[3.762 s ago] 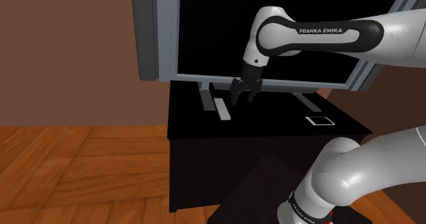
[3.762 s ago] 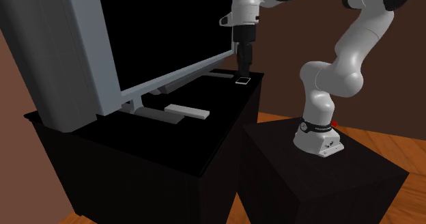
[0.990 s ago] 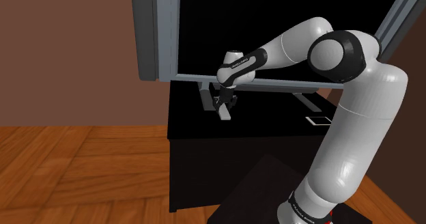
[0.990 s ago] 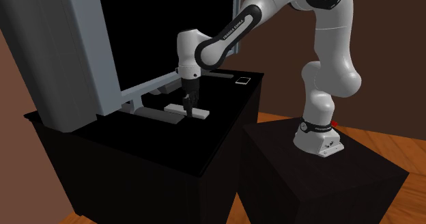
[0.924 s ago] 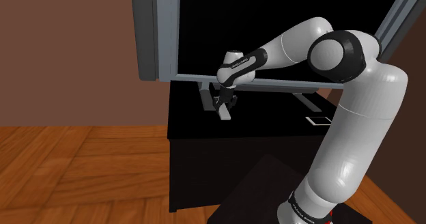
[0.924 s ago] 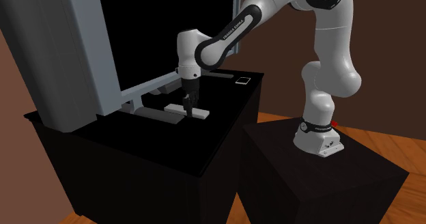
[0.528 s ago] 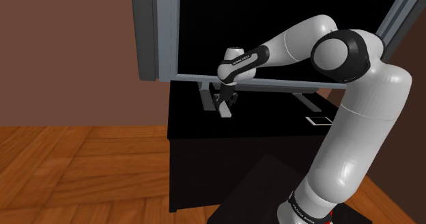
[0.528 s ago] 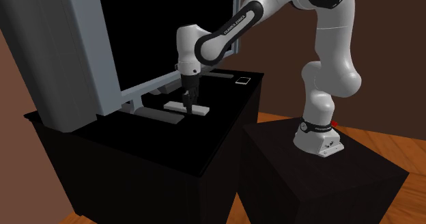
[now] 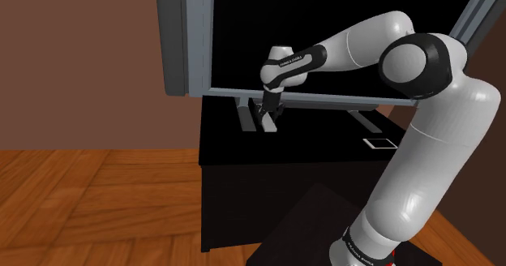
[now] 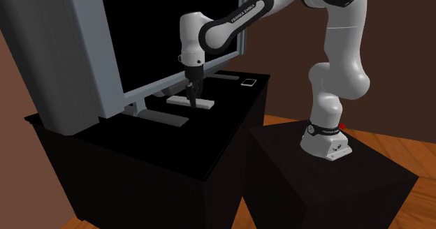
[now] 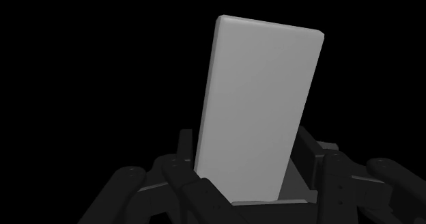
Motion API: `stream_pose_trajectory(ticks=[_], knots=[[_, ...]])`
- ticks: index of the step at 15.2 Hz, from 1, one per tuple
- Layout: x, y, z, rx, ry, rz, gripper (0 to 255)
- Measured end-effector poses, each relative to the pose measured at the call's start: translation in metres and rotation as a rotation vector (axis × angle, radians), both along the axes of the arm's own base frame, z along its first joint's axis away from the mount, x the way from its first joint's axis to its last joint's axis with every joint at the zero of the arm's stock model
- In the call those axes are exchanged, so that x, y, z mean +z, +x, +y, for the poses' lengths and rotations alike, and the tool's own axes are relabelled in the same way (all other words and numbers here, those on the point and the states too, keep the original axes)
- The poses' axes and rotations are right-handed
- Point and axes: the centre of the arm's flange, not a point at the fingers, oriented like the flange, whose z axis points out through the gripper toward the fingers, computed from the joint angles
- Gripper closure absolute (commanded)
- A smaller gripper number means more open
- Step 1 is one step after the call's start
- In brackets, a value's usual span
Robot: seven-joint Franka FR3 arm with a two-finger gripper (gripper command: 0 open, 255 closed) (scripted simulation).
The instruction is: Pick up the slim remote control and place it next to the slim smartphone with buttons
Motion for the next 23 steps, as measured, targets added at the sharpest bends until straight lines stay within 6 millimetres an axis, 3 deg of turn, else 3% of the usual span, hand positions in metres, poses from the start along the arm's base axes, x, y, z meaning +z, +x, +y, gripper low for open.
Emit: stream_pose_trajectory(ticks=[5,11,14,15,17,19,20,21,23], knots=[[0.027,0.0,0.001,0.0,0.0,0.0,255],[0.034,-0.022,-0.029,0.069,0.006,0.011,255],[0.036,-0.027,-0.034,0.118,0.024,0.042,255],[0.041,-0.027,-0.035,0.139,0.04,0.061,0],[0.041,-0.028,-0.034,0.14,0.043,0.067,0],[0.071,-0.025,-0.027,0.08,0.117,0.313,0],[0.095,-0.041,-0.019,0.055,0.189,0.513,0],[0.104,-0.066,-0.008,0.056,0.252,0.677,0],[0.1,-0.082,-0.011,0.049,0.271,0.729,0]])
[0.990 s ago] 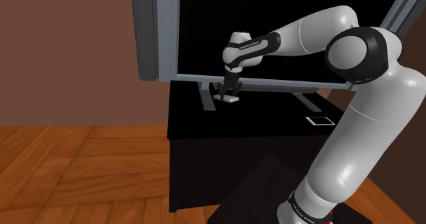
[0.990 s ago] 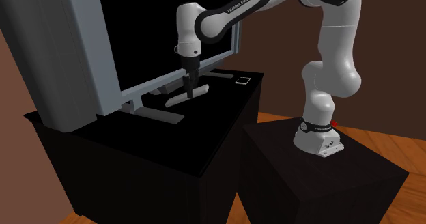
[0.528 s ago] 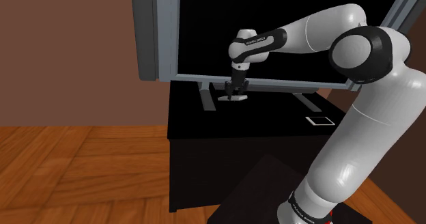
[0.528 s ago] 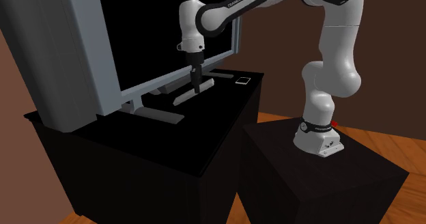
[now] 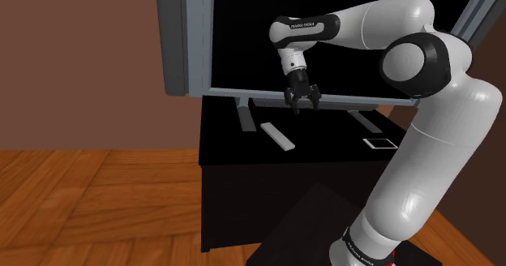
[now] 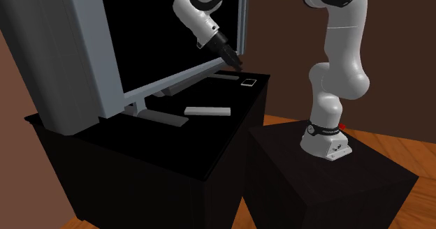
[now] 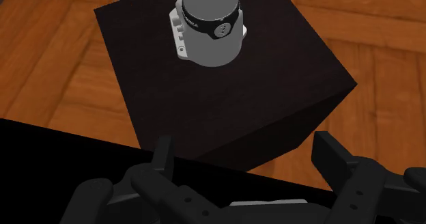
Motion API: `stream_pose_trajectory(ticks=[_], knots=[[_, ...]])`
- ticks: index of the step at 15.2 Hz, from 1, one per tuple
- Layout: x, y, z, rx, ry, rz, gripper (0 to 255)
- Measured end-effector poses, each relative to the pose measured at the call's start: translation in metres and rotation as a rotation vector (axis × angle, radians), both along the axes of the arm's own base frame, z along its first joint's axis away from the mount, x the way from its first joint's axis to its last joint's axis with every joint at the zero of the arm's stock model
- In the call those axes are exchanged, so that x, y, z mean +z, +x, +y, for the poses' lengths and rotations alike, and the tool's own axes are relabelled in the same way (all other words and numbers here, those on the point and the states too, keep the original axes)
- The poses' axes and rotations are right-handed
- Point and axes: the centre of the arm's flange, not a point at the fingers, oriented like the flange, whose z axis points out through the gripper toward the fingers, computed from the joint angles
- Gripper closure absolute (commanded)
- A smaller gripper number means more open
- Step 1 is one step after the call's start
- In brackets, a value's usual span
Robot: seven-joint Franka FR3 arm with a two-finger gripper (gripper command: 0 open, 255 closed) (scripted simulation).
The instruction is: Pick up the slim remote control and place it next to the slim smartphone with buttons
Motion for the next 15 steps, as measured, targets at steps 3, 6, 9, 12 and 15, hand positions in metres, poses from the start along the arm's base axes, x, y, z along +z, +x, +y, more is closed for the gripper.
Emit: stream_pose_trajectory(ticks=[3,6,9,12,15], knots=[[-0.035,0.022,0.006,-0.012,-0.11,-0.295,0],[-0.066,0.022,-0.006,-0.027,-0.18,-0.462,0],[-0.093,0.022,-0.008,-0.042,-0.237,-0.598,0],[-0.118,0.02,-0.009,-0.054,-0.281,-0.702,0],[-0.137,0.022,-0.01,-0.056,-0.289,-0.723,0]])
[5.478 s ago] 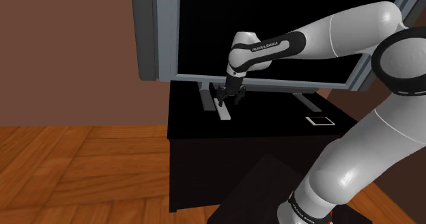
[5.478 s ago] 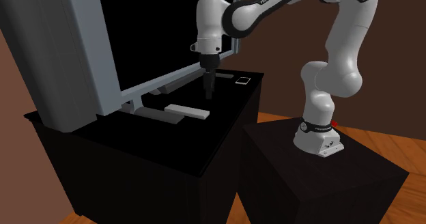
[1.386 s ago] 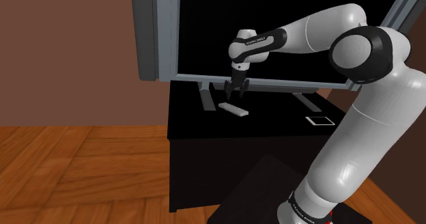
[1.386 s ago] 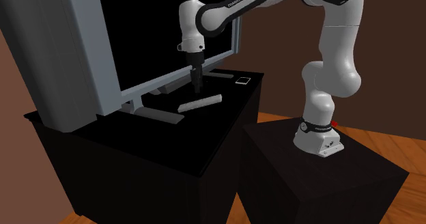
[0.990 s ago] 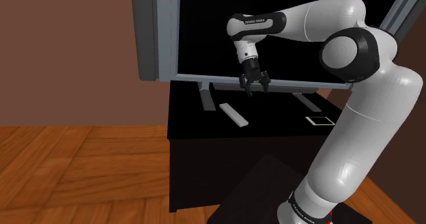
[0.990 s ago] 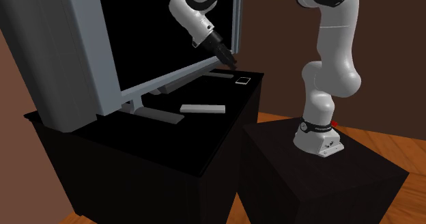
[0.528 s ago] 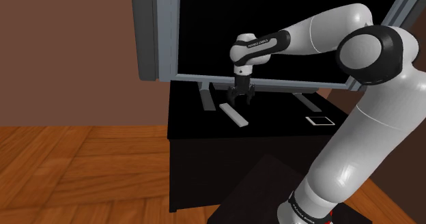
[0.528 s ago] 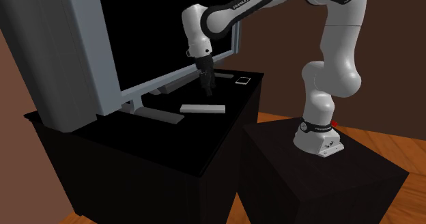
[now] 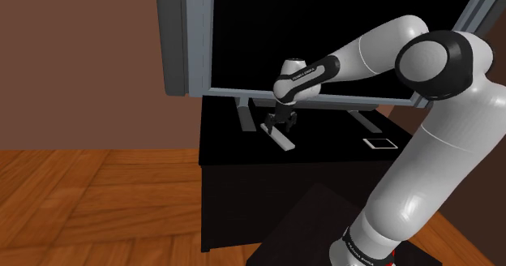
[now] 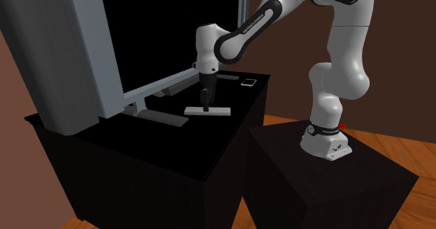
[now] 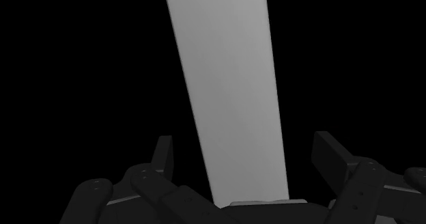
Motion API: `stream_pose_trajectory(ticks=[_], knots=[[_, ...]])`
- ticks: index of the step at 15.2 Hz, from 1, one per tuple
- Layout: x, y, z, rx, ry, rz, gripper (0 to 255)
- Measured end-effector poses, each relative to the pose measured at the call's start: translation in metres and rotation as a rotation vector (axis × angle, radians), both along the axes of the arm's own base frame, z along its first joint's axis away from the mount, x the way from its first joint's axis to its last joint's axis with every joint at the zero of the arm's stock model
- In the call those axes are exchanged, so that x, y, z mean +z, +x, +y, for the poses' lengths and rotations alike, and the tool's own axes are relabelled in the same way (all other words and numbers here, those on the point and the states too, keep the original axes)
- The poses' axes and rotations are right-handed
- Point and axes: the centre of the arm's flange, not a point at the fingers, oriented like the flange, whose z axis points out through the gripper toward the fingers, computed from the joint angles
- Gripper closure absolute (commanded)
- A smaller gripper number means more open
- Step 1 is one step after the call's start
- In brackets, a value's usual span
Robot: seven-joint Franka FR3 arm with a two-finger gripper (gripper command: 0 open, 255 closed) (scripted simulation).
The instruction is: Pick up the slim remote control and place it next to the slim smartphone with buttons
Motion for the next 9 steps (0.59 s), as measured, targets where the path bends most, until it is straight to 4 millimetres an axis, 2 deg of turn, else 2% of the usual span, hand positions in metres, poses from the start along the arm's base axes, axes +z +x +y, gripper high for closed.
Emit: stream_pose_trajectory(ticks=[4,9], knots=[[-0.019,0.0,0.0,0.0,-0.001,-0.003,0],[-0.024,0.0,0.0,0.0,-0.001,-0.004,0]])
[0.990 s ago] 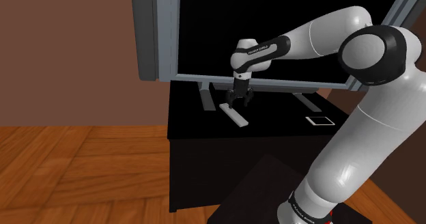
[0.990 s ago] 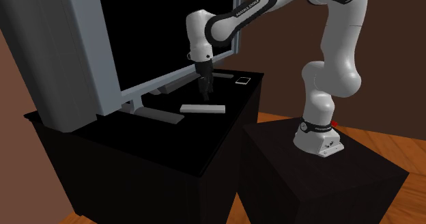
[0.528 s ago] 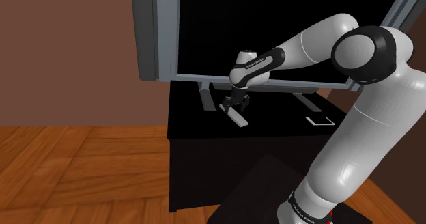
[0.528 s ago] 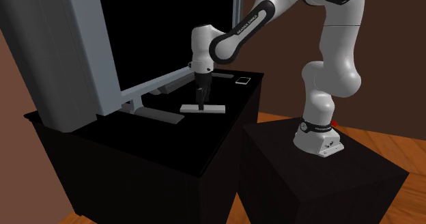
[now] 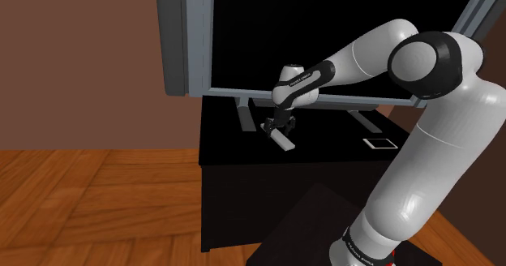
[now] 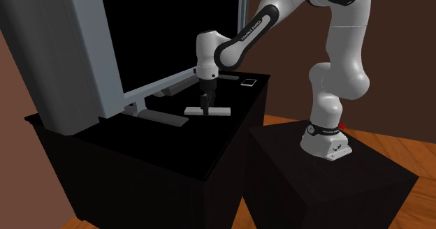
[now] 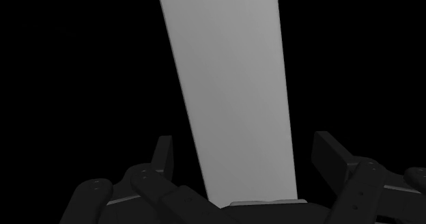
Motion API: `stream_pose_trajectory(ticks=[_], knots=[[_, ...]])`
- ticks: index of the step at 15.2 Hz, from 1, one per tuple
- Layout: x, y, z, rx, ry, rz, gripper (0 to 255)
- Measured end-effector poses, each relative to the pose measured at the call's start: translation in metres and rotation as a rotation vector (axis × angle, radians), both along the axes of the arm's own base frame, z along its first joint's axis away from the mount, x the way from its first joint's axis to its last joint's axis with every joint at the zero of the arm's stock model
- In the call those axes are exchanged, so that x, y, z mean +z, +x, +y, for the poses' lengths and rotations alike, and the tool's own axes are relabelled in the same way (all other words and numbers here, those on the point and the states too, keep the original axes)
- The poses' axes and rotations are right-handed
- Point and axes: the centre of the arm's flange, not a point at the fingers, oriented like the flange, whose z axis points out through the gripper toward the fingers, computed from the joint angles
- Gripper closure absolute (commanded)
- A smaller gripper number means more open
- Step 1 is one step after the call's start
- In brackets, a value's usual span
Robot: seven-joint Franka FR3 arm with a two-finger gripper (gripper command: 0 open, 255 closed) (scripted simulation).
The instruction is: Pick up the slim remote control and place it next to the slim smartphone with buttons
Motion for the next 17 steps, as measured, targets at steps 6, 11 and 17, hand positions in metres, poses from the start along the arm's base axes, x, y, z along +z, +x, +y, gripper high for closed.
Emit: stream_pose_trajectory(ticks=[6,11,17], knots=[[0.001,0.0,0.0,0.0,-0.001,-0.002,255],[0.001,0.0,0.0,0.001,0.0,-0.001,255],[0.021,0.0,0.001,0.0,0.0,0.0,255]])
